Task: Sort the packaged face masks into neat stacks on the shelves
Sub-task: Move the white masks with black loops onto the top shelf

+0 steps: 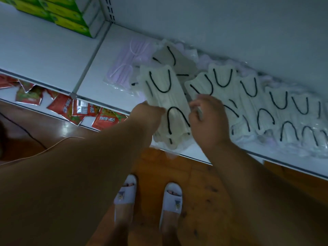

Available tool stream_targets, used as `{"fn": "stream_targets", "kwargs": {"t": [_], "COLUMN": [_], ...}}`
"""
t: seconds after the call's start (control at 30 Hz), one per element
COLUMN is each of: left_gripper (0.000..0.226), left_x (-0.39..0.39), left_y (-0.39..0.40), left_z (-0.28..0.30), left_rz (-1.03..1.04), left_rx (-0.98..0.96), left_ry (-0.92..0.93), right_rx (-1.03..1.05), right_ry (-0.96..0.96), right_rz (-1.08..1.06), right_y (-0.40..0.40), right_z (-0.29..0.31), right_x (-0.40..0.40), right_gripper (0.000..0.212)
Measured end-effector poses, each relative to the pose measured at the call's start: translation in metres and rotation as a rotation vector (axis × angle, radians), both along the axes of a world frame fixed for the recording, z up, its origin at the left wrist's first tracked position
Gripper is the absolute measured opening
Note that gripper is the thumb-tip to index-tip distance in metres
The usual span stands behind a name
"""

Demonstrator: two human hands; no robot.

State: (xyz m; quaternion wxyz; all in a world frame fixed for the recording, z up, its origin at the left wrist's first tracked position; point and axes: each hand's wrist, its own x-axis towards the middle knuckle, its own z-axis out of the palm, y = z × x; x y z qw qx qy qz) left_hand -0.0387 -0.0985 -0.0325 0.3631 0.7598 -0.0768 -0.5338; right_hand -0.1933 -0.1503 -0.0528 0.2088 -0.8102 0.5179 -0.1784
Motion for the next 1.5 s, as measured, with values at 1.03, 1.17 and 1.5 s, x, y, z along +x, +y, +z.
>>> {"fn": "stream_targets", "kwargs": {"t": [1.03, 1.17, 1.5], "left_gripper": [0.031, 0.035, 0.049], "left_x": [-0.037, -0.042, -0.059], "left_y": [-0.011, -0.011, -0.016], "left_z": [-0.012, -0.01, 0.006], "left_rz": [0.05, 0.025, -0.164], "left_rx": [-0.027, -0.027, -0.107], "left_ry": [0.037, 0.046, 0.035], "right_rx": [0.152, 0.068, 0.262], "right_ry": [0.475, 0.35, -0.24], "right_rz": [-0.182, -0.219, 0.106], "right_y": [-0.049, -0.055, 0.021], "right_z": [-0.005, -0.006, 0.012], "right_x": [-0.054, -0.064, -0.049], "right_gripper": [0.049, 0.026, 0.026]}}
